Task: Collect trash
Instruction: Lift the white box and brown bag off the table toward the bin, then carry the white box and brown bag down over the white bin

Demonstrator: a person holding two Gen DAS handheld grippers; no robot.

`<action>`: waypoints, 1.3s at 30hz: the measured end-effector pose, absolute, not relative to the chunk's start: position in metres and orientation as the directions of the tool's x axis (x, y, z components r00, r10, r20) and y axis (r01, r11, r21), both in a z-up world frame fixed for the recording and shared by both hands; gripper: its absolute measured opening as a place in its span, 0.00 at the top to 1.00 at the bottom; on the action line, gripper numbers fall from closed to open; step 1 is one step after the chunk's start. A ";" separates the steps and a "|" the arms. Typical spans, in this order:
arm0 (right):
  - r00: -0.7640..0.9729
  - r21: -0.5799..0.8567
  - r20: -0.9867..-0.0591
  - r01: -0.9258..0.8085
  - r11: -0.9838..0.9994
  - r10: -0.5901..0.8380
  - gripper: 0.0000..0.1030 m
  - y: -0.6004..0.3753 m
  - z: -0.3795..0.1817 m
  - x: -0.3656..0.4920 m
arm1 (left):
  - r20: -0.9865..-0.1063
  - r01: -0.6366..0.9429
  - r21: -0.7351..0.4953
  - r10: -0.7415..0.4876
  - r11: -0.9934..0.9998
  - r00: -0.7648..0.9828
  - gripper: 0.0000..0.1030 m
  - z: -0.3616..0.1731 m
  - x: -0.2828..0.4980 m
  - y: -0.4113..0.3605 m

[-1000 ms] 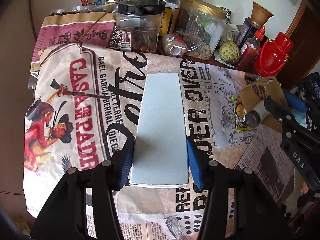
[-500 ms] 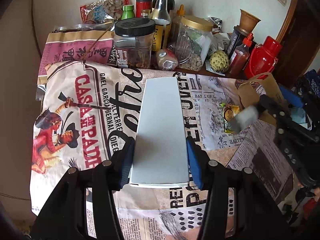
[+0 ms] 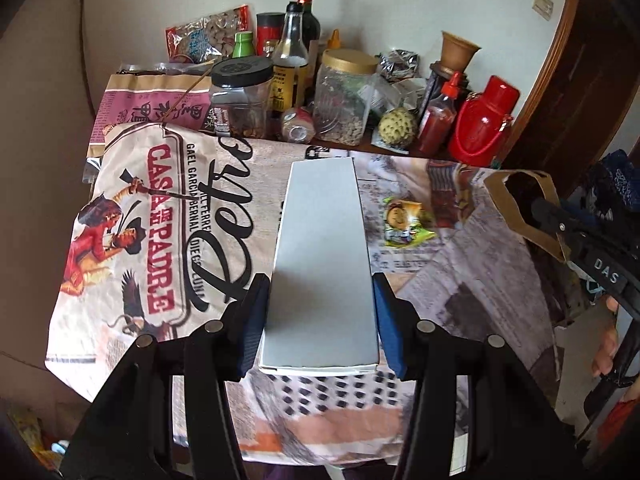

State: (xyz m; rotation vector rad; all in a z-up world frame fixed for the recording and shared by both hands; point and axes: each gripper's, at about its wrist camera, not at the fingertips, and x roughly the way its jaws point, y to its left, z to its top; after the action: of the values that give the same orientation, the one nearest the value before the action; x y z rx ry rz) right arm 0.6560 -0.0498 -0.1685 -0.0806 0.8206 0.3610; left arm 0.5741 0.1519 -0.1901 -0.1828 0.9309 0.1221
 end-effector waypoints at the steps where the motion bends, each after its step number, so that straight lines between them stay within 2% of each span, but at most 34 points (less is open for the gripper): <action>1: 0.620 0.093 -0.726 -0.343 0.935 0.299 0.64 -0.059 -0.165 0.652 | -0.799 -0.187 -0.111 0.024 0.976 0.601 0.51 -0.185 0.569 0.144; 4: 0.615 0.147 -0.713 -0.339 0.929 0.337 0.64 -0.090 -0.152 0.637 | -0.772 -0.193 -0.135 0.019 0.972 0.636 0.51 -0.168 0.553 0.119; 11: 0.650 0.157 -0.665 -0.361 0.919 0.369 0.64 -0.135 -0.109 0.597 | -0.721 -0.168 -0.137 0.018 0.976 0.693 0.51 -0.127 0.518 0.066; 22: 0.710 0.187 -0.573 -0.372 0.909 0.409 0.64 -0.155 -0.062 0.518 | -0.641 -0.082 -0.140 -0.027 0.987 0.767 0.51 -0.069 0.445 0.036; 31: 0.717 0.184 -0.593 -0.322 0.929 0.366 0.64 -0.129 -0.072 0.441 | -0.615 0.002 -0.134 -0.084 0.991 0.784 0.52 -0.063 0.363 0.053; 39: 0.700 0.197 -0.627 -0.283 0.939 0.342 0.64 -0.102 -0.090 0.358 | -0.650 0.040 -0.116 -0.106 0.992 0.752 0.52 -0.087 0.276 0.076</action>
State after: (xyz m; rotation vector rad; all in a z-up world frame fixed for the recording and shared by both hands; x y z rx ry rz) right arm 0.3581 -0.1023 -0.0898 0.0875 0.7160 0.3485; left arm 0.2760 0.0764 -0.0867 -0.0969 0.7151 -0.0800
